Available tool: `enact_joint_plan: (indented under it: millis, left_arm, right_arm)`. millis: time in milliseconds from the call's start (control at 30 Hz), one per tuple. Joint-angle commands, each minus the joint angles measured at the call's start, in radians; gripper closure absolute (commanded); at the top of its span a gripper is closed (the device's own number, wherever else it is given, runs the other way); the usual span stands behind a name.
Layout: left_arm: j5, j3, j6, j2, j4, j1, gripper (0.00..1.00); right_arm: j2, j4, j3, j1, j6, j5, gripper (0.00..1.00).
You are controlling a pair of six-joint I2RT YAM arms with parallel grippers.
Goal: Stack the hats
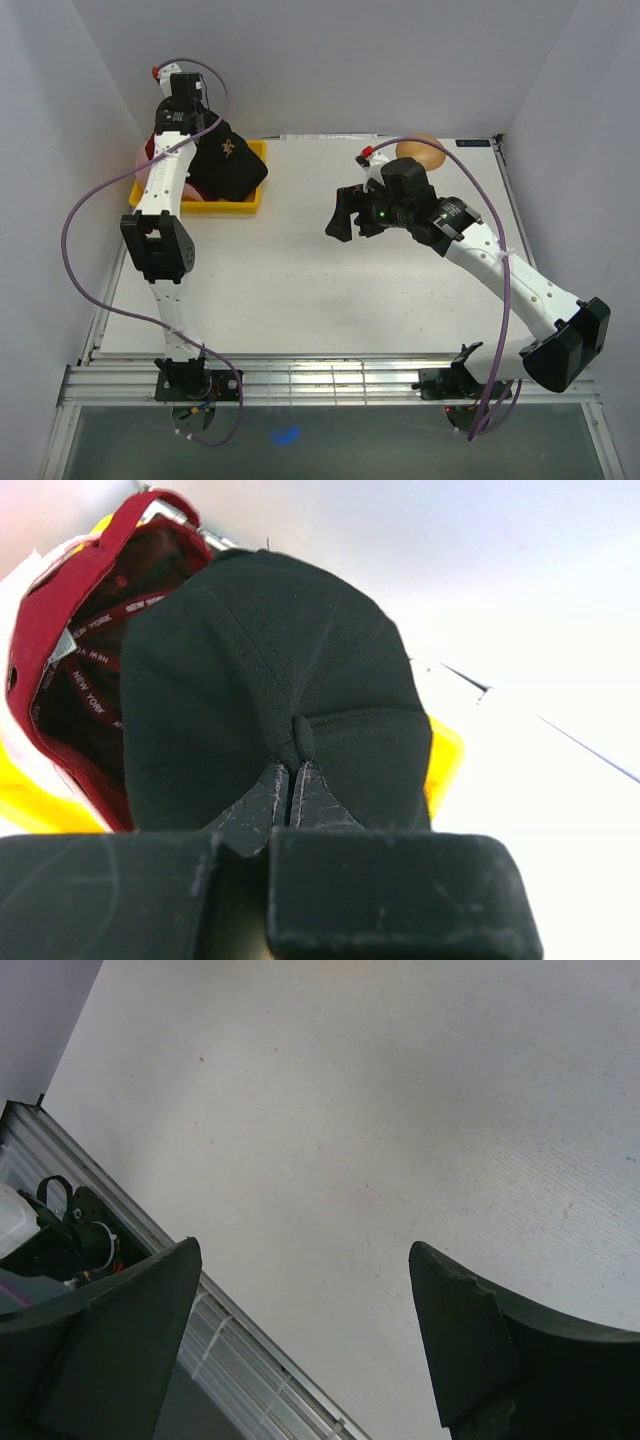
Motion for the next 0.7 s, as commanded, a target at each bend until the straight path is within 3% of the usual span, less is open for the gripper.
enact_joint_plan:
  millis: [0,500,667]
  left_arm:
    - [0.046,0.05,0.023,-0.147,0.029,0.008,1.0]
    - [0.197,0.024,0.057,-0.311,0.061,0.007,1.0]
    - [0.287,0.012,0.025,-0.351,0.063,-0.029,1.0]
  right_arm:
    - [-0.014,0.032,0.03,-0.006,-0.02,0.015,0.11]
    - [-0.04,0.001,0.085,-0.016,-0.031,0.095,0.11]
    - [-0.121,-0.004,0.073,-0.032,-0.031,0.236,0.1]
